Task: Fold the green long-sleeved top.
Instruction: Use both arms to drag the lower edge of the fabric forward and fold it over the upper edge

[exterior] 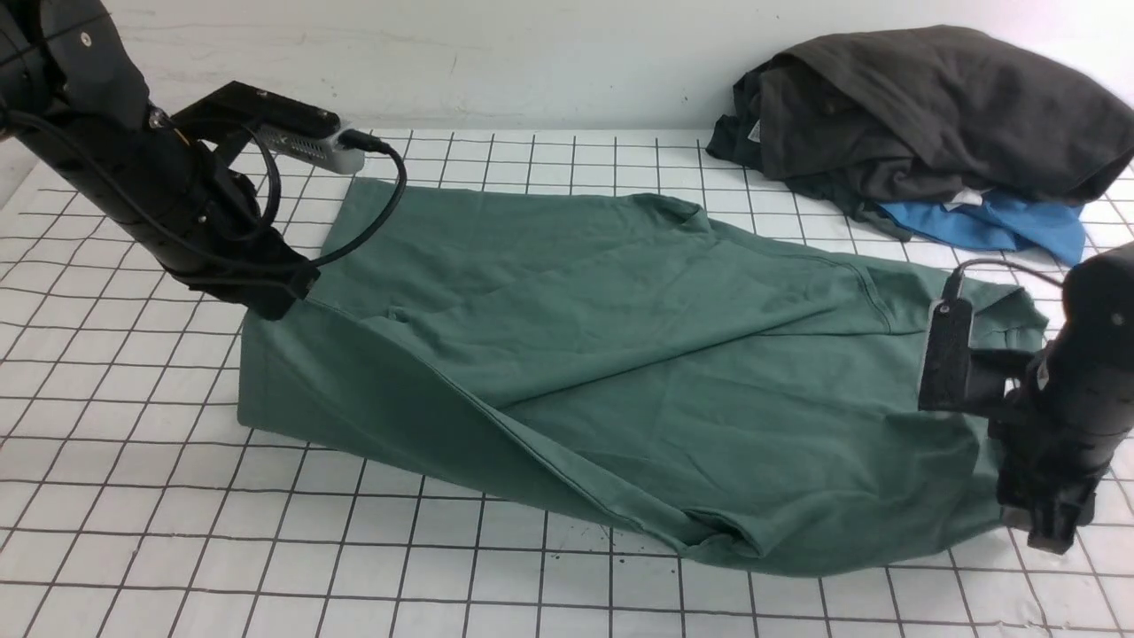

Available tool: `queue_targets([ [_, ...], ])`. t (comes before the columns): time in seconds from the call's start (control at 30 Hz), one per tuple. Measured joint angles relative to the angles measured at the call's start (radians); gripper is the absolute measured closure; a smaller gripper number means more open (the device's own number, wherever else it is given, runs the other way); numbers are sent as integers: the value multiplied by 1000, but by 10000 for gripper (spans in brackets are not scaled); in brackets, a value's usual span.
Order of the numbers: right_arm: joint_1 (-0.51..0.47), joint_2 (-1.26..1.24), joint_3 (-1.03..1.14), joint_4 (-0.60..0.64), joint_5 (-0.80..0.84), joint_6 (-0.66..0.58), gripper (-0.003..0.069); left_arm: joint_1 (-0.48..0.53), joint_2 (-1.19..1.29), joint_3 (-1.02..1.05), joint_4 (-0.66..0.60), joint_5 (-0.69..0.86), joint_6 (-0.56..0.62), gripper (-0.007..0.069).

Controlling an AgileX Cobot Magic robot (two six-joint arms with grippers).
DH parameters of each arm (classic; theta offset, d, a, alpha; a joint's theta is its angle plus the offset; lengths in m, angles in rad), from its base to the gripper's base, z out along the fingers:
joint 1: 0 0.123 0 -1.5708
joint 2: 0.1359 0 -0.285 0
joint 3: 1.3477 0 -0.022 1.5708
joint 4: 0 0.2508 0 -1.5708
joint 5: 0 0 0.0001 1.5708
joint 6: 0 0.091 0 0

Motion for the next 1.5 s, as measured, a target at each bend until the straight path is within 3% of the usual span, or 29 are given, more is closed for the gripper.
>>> queue_targets([
  [0.07,0,16,0,-10,5,-5,293,0,0,0,-2,0,4,612],
  [0.2,0,23,-2,-22,0,2,381,0,0,0,-2,0,8,612],
  [0.27,0,23,-1,-30,-12,53,508,0,0,0,-2,0,8,612],
  [0.4,0,6,0,-43,-33,198,645,5,-11,1,-6,0,5,612],
  [0.63,-3,-125,-32,-85,-20,461,653,74,-88,2,-56,-104,-64,612],
  [0.73,-31,-132,-152,-87,-54,580,654,114,-103,2,-92,-319,-124,613],
  [0.77,-32,-132,-152,-87,-58,580,654,114,-102,2,-95,-319,-124,613],
  [0.83,-45,-85,-264,-68,-102,607,655,115,-70,1,-145,-487,-137,613],
  [0.93,-51,41,-417,-46,-111,615,655,114,21,-25,-220,-619,-138,613],
  [1.27,-59,449,-887,-16,62,602,655,107,403,-365,-272,-634,-117,613],
  [1.5,-62,552,-995,22,69,637,649,107,610,-629,-272,-578,-117,606],
])
